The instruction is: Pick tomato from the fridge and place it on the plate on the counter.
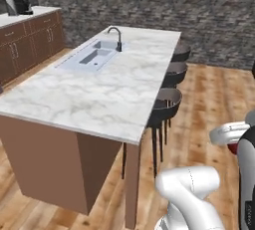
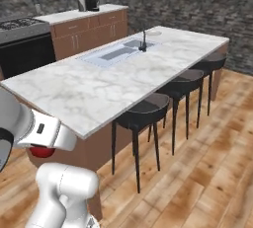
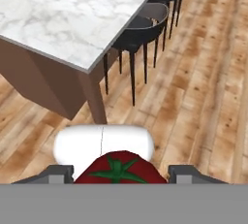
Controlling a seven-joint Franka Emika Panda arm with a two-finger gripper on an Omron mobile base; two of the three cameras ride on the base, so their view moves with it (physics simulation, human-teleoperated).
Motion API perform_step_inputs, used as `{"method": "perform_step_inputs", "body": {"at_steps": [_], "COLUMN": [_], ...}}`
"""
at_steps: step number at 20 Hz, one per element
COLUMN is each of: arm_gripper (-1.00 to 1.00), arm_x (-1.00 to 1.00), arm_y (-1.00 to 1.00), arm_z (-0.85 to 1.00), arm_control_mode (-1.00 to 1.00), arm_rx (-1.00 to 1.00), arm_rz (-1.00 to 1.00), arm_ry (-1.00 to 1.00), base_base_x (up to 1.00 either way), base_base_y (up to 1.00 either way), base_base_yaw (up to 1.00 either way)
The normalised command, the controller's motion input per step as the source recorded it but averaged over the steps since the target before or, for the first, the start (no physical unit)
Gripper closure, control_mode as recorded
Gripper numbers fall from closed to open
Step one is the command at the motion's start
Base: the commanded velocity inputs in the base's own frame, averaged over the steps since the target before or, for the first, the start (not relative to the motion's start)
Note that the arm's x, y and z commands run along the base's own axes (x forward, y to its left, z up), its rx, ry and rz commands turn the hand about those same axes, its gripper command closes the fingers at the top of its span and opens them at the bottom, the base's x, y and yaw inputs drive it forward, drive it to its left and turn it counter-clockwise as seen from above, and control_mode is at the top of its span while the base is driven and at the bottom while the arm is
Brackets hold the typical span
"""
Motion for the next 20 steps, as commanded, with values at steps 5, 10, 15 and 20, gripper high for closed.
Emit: {"method": "perform_step_inputs", "body": {"at_steps": [5, 10, 15, 20], "arm_gripper": [1.00, 1.00, 1.00, 1.00], "arm_x": [0.00, 0.00, 0.00, 0.00], "arm_y": [0.00, 0.00, 0.00, 0.00], "arm_z": [0.00, 0.00, 0.00, 0.00], "arm_control_mode": [1.00, 1.00, 1.00, 1.00], "arm_rx": [0.00, 0.00, 0.00, 0.00], "arm_rz": [0.00, 0.00, 0.00, 0.00], "arm_ry": [0.00, 0.00, 0.00, 0.00], "base_base_x": [0.97, 0.99, 0.87, 0.26], "base_base_y": [1.00, 1.00, 1.00, 1.00], "base_base_yaw": [-0.14, -0.13, -0.17, -0.26]}}
